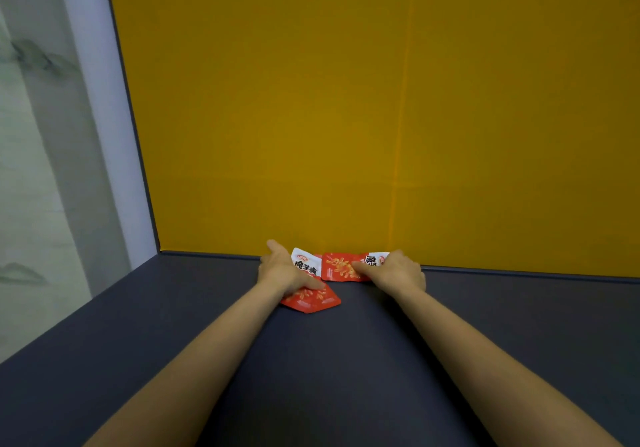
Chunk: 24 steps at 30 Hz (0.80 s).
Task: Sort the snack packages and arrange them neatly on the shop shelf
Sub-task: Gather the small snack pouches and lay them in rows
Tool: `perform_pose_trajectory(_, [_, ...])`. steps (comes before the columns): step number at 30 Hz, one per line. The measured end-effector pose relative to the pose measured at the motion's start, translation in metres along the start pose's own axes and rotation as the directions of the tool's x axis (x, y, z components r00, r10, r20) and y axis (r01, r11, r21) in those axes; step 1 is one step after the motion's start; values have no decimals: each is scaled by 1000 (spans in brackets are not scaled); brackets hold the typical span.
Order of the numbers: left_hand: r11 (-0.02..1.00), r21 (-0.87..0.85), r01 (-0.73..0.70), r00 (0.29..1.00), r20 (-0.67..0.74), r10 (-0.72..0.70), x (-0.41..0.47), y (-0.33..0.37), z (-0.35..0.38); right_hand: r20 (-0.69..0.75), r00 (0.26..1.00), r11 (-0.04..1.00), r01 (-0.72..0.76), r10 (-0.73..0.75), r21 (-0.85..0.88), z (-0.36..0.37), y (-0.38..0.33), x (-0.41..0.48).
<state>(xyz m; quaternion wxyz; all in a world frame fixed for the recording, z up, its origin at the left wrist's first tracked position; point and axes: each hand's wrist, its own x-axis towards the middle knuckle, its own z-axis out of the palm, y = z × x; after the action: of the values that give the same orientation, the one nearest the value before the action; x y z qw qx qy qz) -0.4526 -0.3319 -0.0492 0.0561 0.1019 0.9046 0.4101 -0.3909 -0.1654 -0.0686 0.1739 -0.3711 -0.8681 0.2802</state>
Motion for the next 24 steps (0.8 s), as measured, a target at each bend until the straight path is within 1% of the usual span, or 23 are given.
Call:
perform_pose_trajectory(2, [997,-66,-33,999,14,34,1,-2,-3,10,1000,1000,2,-2,-12,-2,-2,-1])
perform_pose_trajectory(6, [986,-159,-51,997,46,59,3,-7,-6,43,999,999,-22,20,39,-1,-3,1])
perform_pose_trajectory(10, [972,-234,-10,997,78,29,3,-9,-8,62,997,988,-64,55,139,5,-8,4])
perform_pose_trajectory(13, [962,-273,12,997,71,8,2,-10,-10,75,997,968,-54,37,244,5,-9,3])
perform_pose_trajectory(16, [947,-318,43,997,78,-19,-1,-11,-11,122,993,939,-50,8,341,2,-9,3])
perform_pose_trajectory(18, [932,-359,51,995,100,-15,0,-15,-11,165,986,898,-43,-33,438,-1,-6,3])
perform_pose_trajectory(21, [907,-418,43,991,136,16,1,-19,-11,256,956,776,-51,-144,629,-9,-4,-3])
perform_pose_trajectory(24, [880,-473,25,987,152,54,-1,-20,-14,295,934,701,-73,-200,709,-17,-5,-12])
